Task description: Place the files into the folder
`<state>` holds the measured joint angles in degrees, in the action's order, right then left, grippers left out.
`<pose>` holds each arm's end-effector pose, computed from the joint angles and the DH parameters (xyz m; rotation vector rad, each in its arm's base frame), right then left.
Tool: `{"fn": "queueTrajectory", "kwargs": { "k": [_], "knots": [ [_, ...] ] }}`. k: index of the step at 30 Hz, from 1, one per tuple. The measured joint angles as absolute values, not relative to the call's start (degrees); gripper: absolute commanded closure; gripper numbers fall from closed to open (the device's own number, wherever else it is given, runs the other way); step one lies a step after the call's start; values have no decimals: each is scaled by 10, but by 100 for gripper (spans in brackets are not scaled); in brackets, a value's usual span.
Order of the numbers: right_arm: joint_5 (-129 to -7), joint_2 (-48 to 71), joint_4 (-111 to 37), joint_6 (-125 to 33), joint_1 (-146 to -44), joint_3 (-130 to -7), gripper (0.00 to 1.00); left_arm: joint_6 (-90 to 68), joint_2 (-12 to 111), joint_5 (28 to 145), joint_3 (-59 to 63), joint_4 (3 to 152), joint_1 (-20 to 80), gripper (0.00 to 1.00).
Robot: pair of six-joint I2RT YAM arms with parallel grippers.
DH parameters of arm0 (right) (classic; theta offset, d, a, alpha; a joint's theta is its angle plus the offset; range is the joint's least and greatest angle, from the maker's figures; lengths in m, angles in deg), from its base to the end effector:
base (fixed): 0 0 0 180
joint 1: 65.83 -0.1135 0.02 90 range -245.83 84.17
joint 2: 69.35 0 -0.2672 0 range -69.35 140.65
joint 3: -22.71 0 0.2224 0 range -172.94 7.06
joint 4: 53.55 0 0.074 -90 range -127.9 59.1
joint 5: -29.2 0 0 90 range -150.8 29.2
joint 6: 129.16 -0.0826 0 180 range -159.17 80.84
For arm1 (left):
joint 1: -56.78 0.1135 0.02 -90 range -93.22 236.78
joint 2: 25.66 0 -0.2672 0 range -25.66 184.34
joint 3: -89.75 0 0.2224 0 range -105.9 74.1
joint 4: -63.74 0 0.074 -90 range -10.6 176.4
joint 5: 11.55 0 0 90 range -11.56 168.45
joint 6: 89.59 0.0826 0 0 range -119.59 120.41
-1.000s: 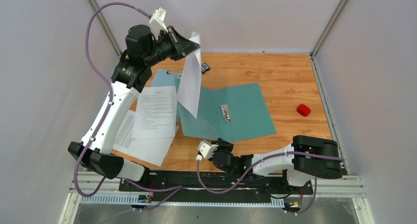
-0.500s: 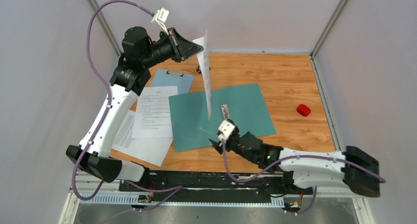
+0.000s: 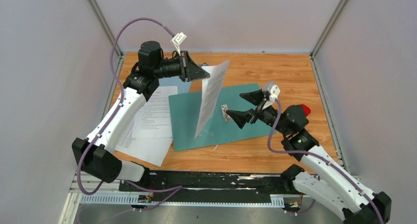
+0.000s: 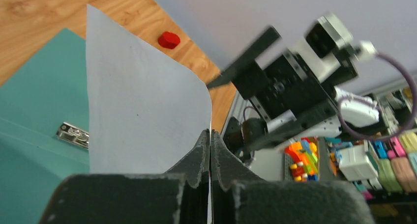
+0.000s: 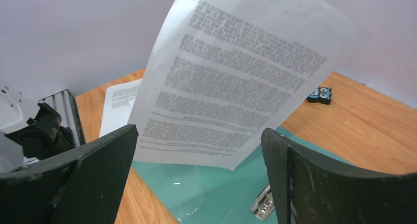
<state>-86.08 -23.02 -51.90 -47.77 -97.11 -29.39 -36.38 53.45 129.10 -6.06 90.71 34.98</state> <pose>0.1570 0.1366 0.3398 -0.6614 1.4259 0.8823 0.2612 -0.1733 0.4173 0.4709 1.8793 -1.4798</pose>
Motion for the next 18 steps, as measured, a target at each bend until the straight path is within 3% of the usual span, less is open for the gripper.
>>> {"fn": "queueTrajectory", "kwargs": {
  "k": [6,18],
  "knots": [
    [-1037,-98,-589,-560,-847,-312,1,-293,531,1353,-51,916,346,100],
    [-1209,45,-768,-622,-835,-317,1,-254,492,1432,-43,894,329,100]
  ]
}}
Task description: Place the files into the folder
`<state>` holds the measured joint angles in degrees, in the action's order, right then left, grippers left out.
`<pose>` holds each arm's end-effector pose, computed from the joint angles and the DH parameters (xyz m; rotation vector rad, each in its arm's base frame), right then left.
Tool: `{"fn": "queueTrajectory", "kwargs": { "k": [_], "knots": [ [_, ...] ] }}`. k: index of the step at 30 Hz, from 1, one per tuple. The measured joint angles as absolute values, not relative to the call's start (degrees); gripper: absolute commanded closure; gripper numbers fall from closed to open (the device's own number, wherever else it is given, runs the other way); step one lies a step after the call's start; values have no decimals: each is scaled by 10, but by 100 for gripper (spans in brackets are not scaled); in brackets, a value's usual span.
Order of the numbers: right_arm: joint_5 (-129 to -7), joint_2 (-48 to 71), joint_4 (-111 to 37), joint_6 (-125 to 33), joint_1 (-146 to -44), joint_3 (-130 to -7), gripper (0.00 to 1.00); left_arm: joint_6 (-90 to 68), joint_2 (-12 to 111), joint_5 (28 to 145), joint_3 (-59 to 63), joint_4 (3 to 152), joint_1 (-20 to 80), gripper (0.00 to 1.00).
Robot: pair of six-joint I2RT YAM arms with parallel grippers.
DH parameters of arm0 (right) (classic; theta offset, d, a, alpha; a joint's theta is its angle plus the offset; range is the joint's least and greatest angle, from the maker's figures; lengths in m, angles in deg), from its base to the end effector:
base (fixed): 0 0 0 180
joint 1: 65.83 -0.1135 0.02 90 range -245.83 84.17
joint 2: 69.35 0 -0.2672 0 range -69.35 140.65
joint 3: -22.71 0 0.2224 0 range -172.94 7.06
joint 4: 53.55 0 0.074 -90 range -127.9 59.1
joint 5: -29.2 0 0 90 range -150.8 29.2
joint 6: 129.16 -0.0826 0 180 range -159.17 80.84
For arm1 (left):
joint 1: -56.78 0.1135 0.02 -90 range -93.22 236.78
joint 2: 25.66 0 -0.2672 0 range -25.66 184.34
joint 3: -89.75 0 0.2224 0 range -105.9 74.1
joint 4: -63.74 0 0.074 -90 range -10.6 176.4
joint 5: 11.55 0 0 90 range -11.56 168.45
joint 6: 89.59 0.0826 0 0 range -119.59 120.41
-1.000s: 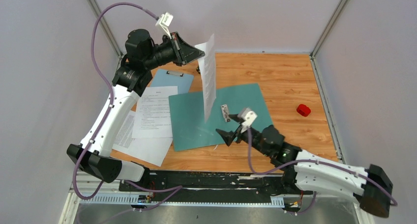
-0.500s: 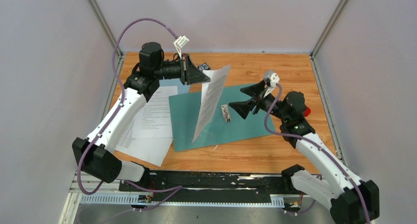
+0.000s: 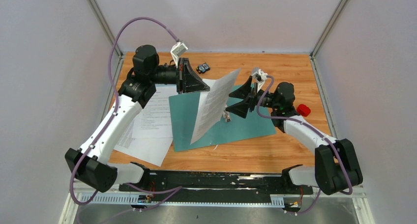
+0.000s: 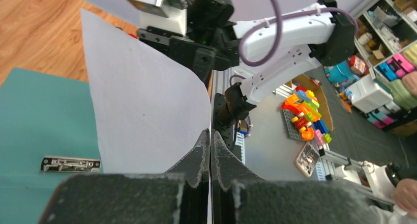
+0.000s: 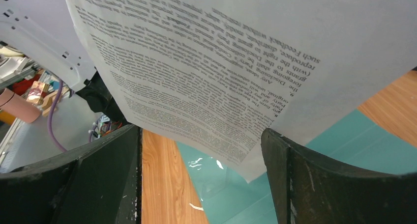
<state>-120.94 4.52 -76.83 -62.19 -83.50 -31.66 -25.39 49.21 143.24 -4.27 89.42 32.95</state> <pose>0.2358 0.1503 0.3035 -0.8264 1.4875 1.3232 0.2157 -0.1770 0.4320 0.8989 1.6538 -1.5567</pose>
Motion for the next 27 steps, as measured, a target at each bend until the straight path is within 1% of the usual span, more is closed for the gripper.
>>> {"fn": "queueTrajectory", "kwargs": {
  "k": [4,13,16,17,18,19,20,21,23,26,27],
  "knots": [
    [-1232,53,-794,-627,-822,-322,1,-234,471,1442,-47,896,327,100],
    [-1261,52,-842,-632,-809,-323,1,-211,467,1444,-85,913,327,100],
    [-1274,56,-881,-658,-809,-323,7,-211,465,1444,-85,913,327,100],
    [-1277,58,-896,-668,-809,-323,11,-211,465,1443,-85,913,327,100],
    [-1280,59,-912,-680,-809,-323,22,-210,465,1441,-85,913,327,100],
    [-1284,60,-927,-690,-809,-323,34,-207,465,1437,-85,916,327,100],
    [-1287,60,-938,-698,-809,-322,49,-202,465,1428,-86,921,327,100],
    [-1289,60,-947,-704,-809,-322,60,-198,465,1421,-88,927,327,100],
    [-1290,60,-954,-715,-807,-322,73,-182,466,1389,-96,951,329,100],
    [-1284,60,-954,-724,-796,-317,89,-170,470,1334,-110,980,336,100],
    [-1280,60,-952,-726,-790,-314,94,-167,471,1311,-114,989,340,96]
  ]
}}
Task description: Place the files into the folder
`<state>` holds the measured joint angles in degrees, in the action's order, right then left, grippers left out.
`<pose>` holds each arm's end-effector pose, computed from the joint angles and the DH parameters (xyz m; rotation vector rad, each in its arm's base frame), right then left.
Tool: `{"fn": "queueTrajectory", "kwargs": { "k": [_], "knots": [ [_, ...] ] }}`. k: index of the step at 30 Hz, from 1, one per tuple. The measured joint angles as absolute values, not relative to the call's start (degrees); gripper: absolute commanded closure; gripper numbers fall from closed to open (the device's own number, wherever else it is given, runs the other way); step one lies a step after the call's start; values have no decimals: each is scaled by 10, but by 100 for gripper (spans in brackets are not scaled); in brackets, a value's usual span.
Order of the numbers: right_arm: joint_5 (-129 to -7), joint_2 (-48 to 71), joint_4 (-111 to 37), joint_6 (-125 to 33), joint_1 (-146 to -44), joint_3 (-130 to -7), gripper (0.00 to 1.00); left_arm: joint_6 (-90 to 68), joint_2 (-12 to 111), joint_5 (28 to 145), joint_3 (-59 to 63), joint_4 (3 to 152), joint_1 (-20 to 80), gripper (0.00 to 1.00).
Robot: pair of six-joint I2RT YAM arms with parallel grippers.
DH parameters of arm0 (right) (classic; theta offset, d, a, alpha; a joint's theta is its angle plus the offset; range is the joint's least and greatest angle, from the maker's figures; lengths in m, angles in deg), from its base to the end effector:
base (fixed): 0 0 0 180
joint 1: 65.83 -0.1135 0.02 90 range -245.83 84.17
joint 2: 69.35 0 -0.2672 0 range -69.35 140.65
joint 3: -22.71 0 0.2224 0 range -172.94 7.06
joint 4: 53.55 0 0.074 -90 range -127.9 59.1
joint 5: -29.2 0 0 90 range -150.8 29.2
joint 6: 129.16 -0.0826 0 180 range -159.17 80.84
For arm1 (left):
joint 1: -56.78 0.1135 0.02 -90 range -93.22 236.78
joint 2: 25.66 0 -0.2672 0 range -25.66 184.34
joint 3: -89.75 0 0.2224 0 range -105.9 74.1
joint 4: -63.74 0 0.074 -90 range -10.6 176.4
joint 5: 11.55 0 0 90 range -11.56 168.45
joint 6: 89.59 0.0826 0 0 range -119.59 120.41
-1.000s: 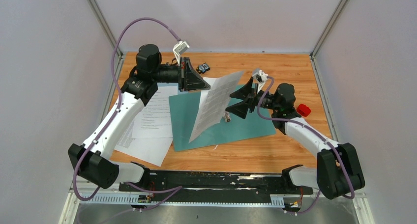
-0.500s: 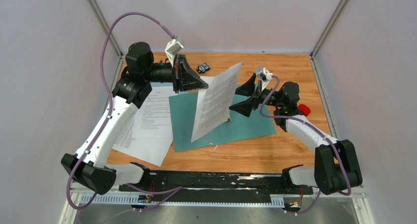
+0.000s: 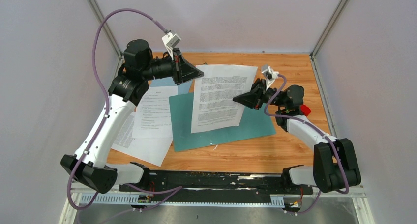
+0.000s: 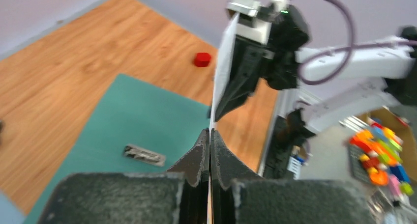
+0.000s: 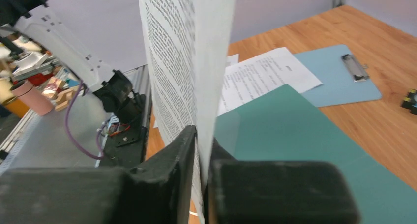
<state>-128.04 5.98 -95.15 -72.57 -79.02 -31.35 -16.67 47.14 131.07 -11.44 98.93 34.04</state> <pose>0.2347 0.1332 0.3281 -0.8791 1.3239 1.3548 0.2143 -0.1610 0.4598 0.8097 1.6219 -1.2735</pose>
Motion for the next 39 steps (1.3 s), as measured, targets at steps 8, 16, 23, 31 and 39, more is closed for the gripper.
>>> {"fn": "queueTrajectory", "kwargs": {
  "k": [8,16,23,31,39],
  "knots": [
    [-1236,67,-824,-681,-773,-320,100,-156,504,1129,-116,1050,358,39],
    [-1178,161,-642,-561,-781,-409,100,-159,513,905,-87,1130,359,25],
    [-1161,295,-512,-465,-782,-512,100,-214,511,791,60,1123,409,25],
    [-1174,327,-458,-393,-796,-522,100,-281,518,818,203,1086,496,26],
    [-1213,329,-433,-338,-823,-542,100,-305,586,861,215,1013,496,28]
  ]
}}
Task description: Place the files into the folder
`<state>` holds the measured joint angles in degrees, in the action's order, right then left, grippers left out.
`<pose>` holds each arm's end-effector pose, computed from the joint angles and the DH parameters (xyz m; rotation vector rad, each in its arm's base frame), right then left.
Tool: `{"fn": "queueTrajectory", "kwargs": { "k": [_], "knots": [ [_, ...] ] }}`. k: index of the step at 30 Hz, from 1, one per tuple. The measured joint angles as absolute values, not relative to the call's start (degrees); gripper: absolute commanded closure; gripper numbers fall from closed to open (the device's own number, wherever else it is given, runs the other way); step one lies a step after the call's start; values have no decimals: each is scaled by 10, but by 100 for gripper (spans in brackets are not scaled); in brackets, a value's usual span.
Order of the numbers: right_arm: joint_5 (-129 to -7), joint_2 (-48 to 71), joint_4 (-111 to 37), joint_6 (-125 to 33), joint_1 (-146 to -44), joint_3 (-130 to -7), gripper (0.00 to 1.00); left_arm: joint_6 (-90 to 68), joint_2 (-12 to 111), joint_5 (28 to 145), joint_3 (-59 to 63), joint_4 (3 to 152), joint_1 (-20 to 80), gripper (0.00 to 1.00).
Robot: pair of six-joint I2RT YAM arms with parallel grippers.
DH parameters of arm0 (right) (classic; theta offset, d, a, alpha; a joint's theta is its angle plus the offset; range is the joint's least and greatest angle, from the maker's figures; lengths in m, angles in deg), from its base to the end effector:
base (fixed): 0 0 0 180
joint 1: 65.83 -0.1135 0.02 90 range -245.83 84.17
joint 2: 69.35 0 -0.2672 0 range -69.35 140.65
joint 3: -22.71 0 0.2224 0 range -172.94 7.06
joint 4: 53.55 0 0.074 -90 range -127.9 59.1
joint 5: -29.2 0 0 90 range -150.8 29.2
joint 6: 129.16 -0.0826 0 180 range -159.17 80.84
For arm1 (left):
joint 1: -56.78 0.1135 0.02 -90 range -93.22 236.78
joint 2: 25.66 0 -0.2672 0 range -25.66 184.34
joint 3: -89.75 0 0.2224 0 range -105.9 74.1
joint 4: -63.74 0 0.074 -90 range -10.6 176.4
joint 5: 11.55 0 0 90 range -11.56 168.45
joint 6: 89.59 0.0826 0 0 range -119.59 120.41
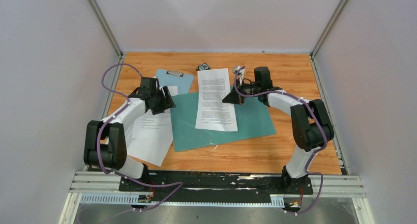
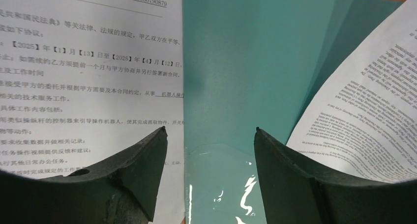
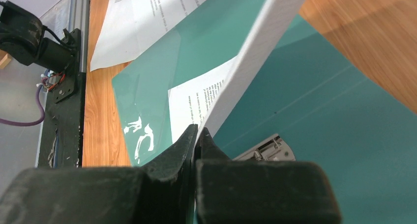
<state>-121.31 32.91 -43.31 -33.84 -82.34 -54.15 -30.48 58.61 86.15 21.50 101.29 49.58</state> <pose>0.3351 0.1743 0.2124 -0.9627 1.8424 1.2557 0.2959 -0.0485 0.1926 -0.4680 2.5062 -0.4358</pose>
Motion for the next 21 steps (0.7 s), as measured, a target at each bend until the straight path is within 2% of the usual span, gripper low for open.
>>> {"fn": "queueTrajectory", "kwargs": {
  "k": [8,21],
  "knots": [
    [-1244,336,-405,-295,-835,-564,100,-324,628,887,229,974,496,29],
    [-1217,326,-402,-287,-840,-568,100,-329,673,917,241,926,496,32]
  ]
}}
